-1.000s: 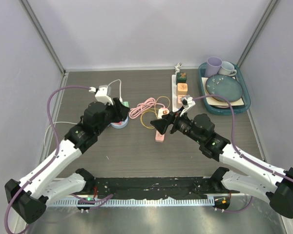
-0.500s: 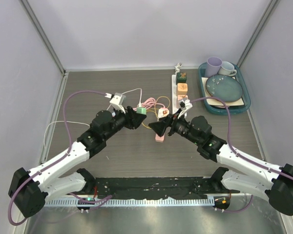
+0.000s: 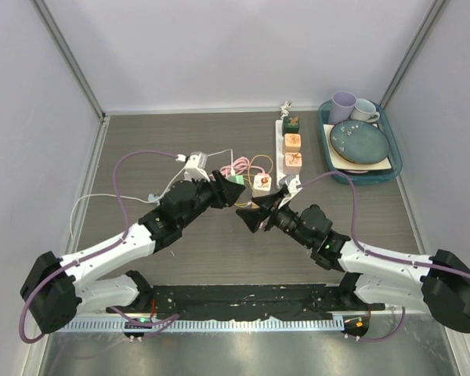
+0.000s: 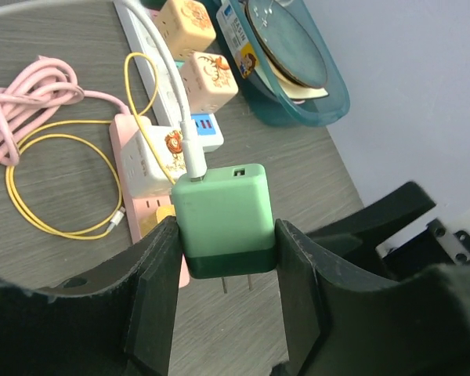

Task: Insert the plug
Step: Pick up the plug from the center of the board.

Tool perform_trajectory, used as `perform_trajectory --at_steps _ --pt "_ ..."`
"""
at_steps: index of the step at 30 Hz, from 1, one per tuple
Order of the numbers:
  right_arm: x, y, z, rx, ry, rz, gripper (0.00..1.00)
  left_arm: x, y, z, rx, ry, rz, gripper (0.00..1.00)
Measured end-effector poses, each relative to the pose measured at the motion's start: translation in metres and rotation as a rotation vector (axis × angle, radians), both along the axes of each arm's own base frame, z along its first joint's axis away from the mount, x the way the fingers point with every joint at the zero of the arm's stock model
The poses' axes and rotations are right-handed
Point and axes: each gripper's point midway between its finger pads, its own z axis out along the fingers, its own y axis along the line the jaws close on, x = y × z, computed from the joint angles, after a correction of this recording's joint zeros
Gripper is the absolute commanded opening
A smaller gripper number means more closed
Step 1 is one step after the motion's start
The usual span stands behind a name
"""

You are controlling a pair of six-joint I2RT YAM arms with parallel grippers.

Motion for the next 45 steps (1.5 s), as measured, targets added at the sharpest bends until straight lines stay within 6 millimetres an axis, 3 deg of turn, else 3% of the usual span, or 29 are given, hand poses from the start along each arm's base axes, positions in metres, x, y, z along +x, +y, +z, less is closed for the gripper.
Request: perform_trajectory --at_steps 4,6,13,15,16,17,20,25,27,31,35,38,45 --pt "0.008 -0.011 0.006 -0.018 0.011 -0.078 0.77 -0.005 -0.005 -0.004 0.080 -0.064 -0.036 0.52" --pt "0.011 -0.016 0.018 -0.030 0.020 -0.105 0.78 -0.005 -0.004 -0.002 0.142 -0.132 -0.054 0.52" --pt "0.008 -0.026 0.106 -0.043 0.065 -0.138 0.82 -0.011 -0.001 0.001 0.362 -0.378 -0.183 0.49" --pt "0.006 -0.029 0.122 -0.058 0.093 -0.142 0.82 -0.016 -0.004 0.000 0.405 -0.437 -0.237 0.43" --pt "0.005 -0.031 0.128 -0.071 0.115 -0.145 0.82 -0.018 -0.005 0.001 0.423 -0.464 -0.257 0.30" --pt "0.005 -0.033 0.131 -0.082 0.130 -0.150 0.82 -0.019 -0.005 0.002 0.441 -0.490 -0.273 0.25" --pt "0.008 -0.039 0.123 -0.115 0.195 -0.175 0.82 -0.021 -0.007 0.002 0.480 -0.546 -0.308 0.18" --pt "0.019 -0.058 0.077 -0.141 0.360 -0.234 0.82 -0.023 -0.009 0.002 0.493 -0.576 -0.334 0.16" --pt "0.019 -0.064 0.055 -0.112 0.437 -0.242 0.82 -0.025 -0.011 0.004 0.474 -0.591 -0.338 0.16" --pt "0.015 -0.065 0.029 0.026 0.568 -0.219 0.81 -0.029 -0.011 -0.002 0.427 -0.597 -0.334 0.11" --pt "0.015 -0.052 0.028 0.233 0.646 -0.148 0.81 -0.032 -0.013 0.000 0.370 -0.599 -0.327 0.11" --pt "0.013 -0.042 0.033 0.372 0.694 -0.085 0.81 -0.033 -0.016 0.013 0.314 -0.622 -0.316 0.11" --pt "0.014 -0.028 0.046 0.551 0.751 0.011 0.80 -0.034 -0.025 0.033 0.207 -0.650 -0.311 0.11"
